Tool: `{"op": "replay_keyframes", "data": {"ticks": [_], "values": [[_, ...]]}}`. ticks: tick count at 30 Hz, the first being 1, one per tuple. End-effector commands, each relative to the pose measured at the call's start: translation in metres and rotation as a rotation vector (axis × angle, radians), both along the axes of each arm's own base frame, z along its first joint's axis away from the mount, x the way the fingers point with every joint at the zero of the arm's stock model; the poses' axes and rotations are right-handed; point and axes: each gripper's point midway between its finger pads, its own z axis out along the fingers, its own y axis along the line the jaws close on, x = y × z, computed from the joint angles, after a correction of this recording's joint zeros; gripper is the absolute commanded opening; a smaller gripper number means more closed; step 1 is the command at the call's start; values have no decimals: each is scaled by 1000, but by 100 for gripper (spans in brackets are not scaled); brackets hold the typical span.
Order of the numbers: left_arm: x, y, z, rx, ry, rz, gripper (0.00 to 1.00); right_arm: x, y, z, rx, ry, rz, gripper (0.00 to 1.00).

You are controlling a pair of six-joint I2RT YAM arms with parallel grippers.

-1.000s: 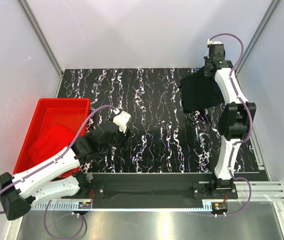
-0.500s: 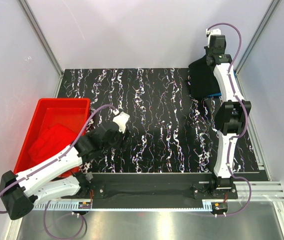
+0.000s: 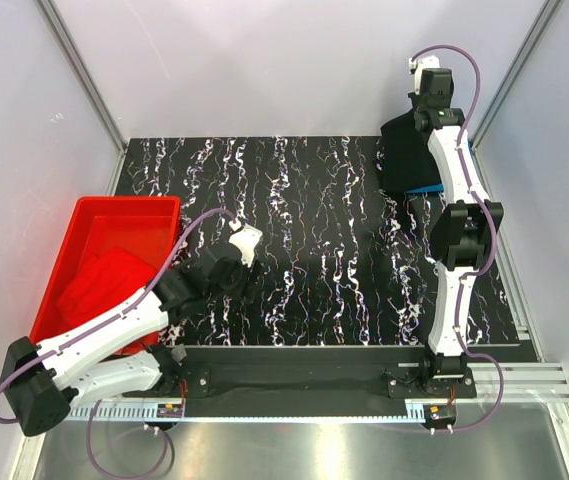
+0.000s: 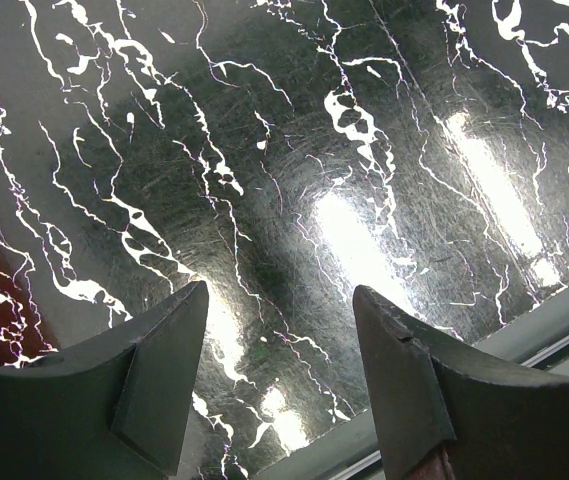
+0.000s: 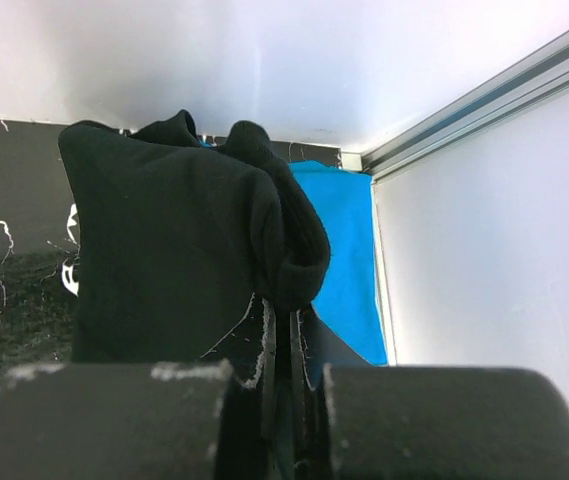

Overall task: Fold and stack the t-shirts
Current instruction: Neatly place the folded tshirt to the corner

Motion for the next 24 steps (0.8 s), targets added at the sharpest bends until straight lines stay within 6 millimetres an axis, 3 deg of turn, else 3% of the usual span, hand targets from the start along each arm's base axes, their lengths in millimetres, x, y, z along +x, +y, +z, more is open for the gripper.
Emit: {"op": "replay_keyframes", "data": {"ticks": [1, 12, 24], "values": [[7, -9, 15, -50, -33, -10, 65, -10, -1, 82, -21, -160, 19, 0], [6, -8, 9, -53, -19, -10, 65, -33, -3, 109, -34, -176, 29, 0], [8, -8, 4, -27, -21, -25, 65, -27, -2, 82, -16, -108, 66, 0]]}}
